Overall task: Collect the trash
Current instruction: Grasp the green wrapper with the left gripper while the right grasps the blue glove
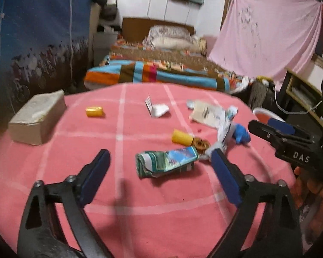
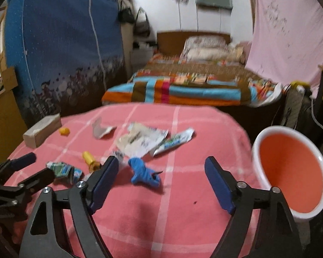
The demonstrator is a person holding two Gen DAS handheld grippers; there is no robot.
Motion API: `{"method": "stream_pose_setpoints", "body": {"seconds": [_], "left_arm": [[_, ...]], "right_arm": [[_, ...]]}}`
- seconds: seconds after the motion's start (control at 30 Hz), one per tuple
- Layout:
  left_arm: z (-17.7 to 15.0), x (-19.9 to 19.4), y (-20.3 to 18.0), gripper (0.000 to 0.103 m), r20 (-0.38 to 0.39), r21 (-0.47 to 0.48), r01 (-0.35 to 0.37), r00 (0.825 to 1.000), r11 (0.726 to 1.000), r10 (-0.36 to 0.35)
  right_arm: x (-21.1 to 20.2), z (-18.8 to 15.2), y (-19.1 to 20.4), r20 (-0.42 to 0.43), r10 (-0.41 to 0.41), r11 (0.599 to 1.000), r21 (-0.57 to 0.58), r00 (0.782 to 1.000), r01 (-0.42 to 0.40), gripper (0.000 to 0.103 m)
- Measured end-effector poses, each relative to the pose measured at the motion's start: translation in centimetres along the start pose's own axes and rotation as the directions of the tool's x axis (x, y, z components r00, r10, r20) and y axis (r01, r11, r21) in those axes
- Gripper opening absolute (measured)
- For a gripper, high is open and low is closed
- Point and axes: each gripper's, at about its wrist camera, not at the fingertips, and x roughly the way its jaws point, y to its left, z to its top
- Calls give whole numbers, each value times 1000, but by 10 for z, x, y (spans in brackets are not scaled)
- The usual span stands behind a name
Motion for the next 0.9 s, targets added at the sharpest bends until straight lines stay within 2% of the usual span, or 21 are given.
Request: {"method": "stream_pose_setpoints", "body": {"seconds": [0.03, 0.1, 0.27, 0.5, 0.67, 0.9], "left_arm": [[0, 3, -2, 69, -20, 5, 6, 1000, 1000, -5], [0, 9, -4, 63, -52, 12, 9, 999, 1000, -8], [-1, 19, -4, 48, -112, -5, 16, 994, 1000, -16], [1, 21, 2, 44, -125, -42, 30, 991, 999, -35], [2, 18, 4, 40, -104, -50, 38, 994, 998, -43], [3, 13, 5, 32, -70, -54, 50, 996, 997, -54]], "right_arm": [[4, 0, 1, -23, 8, 1000, -6, 1000, -8, 71], [11, 1, 4, -55, 19, 1000, -21, 998, -20, 59], [20, 0, 14, -104, 28, 997, -67, 994, -35, 44], [26, 0, 11, -139, 65, 996, -48, 988, -73, 27], [20, 1, 10, -108, 80, 995, -48, 991, -85, 26], [-4, 1, 13, 17, 92, 994, -66, 996, -91, 26]]}}
